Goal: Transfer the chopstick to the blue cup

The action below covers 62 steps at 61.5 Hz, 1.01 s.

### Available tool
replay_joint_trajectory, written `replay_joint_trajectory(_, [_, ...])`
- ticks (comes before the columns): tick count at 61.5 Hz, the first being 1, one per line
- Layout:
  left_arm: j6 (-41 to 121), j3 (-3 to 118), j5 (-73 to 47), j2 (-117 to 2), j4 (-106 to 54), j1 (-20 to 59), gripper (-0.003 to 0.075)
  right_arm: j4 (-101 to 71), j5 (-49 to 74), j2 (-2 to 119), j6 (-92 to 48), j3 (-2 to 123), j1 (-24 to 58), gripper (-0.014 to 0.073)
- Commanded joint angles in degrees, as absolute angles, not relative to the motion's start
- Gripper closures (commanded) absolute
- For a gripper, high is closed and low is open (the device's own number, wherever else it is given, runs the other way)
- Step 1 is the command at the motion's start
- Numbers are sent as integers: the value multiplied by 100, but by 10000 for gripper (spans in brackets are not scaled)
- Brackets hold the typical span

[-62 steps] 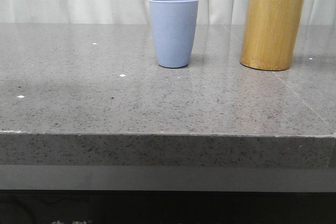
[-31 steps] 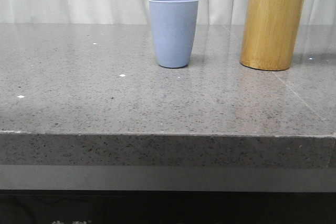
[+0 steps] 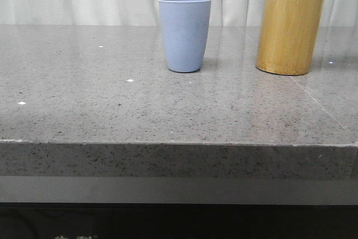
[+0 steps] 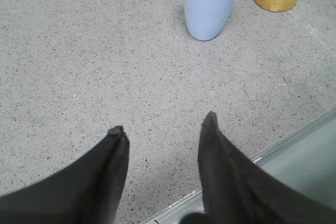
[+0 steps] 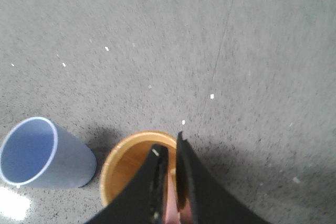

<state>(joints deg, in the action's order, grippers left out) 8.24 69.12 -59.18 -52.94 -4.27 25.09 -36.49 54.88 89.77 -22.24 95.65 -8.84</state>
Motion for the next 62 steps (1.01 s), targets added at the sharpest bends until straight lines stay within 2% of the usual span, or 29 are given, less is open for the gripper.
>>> replay_joint_trajectory(1, [784, 7052, -5531, -5238, -463, 2485, 407, -3711, 5535, 8520, -2297, 10143, -888, 657])
replay_joint_trajectory(15, [784, 7052, -5531, -5238, -463, 2485, 407, -3696, 6007, 8053, -2302, 11208, -729, 657])
replay_joint_trajectory(28, [784, 7052, -5531, -5238, -463, 2485, 407, -3682, 5934, 7800, -2456, 11374, 298, 656])
replay_joint_trajectory(46, [784, 7052, -5531, -5238, -463, 2485, 407, -2296, 5266, 8302, -2489, 11197, 1930, 651])
replay_joint_trajectory(62, [784, 7052, -5497, -5238, -463, 2485, 407, -1728, 4972, 9203, -2483, 11192, 2308, 651])
